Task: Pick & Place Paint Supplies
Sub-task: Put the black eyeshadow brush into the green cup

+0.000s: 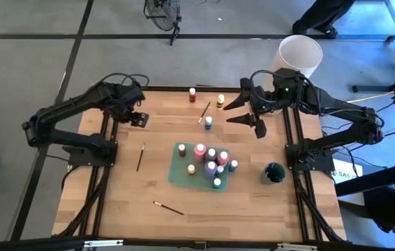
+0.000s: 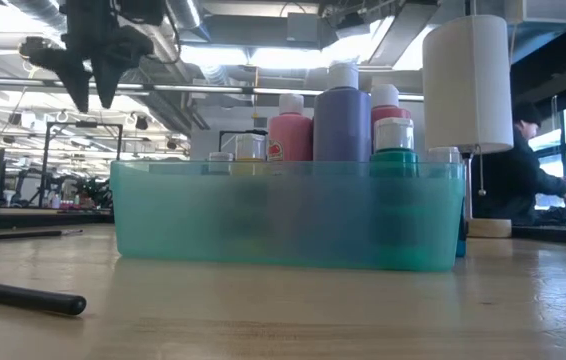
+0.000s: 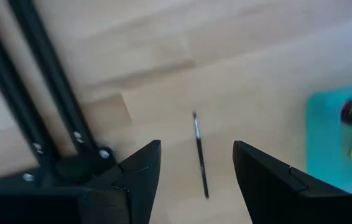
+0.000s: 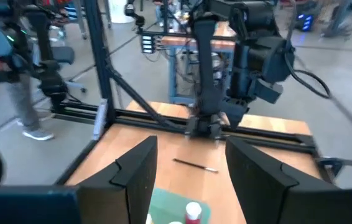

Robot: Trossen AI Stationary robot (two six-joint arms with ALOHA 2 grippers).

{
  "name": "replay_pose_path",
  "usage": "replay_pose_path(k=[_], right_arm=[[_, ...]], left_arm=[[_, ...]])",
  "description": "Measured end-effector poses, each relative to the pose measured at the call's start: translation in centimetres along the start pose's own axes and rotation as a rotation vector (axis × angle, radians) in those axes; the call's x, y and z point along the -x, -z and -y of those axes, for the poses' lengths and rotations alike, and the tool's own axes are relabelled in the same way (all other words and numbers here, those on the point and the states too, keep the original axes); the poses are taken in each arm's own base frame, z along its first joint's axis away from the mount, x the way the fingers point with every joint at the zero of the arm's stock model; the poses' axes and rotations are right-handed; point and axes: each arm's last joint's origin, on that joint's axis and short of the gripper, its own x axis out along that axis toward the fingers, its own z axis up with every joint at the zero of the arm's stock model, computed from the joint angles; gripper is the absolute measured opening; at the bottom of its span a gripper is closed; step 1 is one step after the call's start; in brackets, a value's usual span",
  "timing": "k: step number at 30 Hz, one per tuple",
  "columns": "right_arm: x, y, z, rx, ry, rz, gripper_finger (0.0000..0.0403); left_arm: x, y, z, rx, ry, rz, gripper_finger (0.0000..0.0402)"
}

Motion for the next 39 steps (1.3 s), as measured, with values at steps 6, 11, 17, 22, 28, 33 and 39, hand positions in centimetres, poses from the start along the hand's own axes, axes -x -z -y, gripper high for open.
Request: replay_pose_path(k=[6,11,17,22,28,33,39], right_arm=[[0.0,0.3,-0.2,-0.040,-0.043,-0.022,0.0193],[0.0,0.3,-0.1,-0.047,-0.043,-0.022,0.0193],[0.0,0.3,-0.2,-0.042,-0.044,-0.022,0.0193],[0.0,0.4,-0.2,-0.048,-0.048,-0.036,0.0193],[0.0,0.5,-0.2,-0.057,-0.048,-0.043,0.0193],[0.0,0.5,-0.2,-0.067,-0.048,-0.043,0.0193],[0.0,0.6,-0.3,-0.082,-0.065,-0.057,0.0193]], left_arm=[[-3.0,1.1,0.2,0.007,-0.024,-0.087,0.0196],[-5.4,1.3,0.7,0.017,0.044,-0.095,0.0196],[-7.7,1.8,1.2,0.051,0.087,-0.074,0.0196],[-9.0,2.7,1.0,0.039,0.055,-0.104,0.0196],[-10.5,3.0,0.8,0.086,0.011,-0.134,0.0196],[-12.1,2.6,1.4,0.074,-0.044,-0.175,0.0196],[-14.0,1.9,2.5,0.042,-0.043,-0.218,0.0196]])
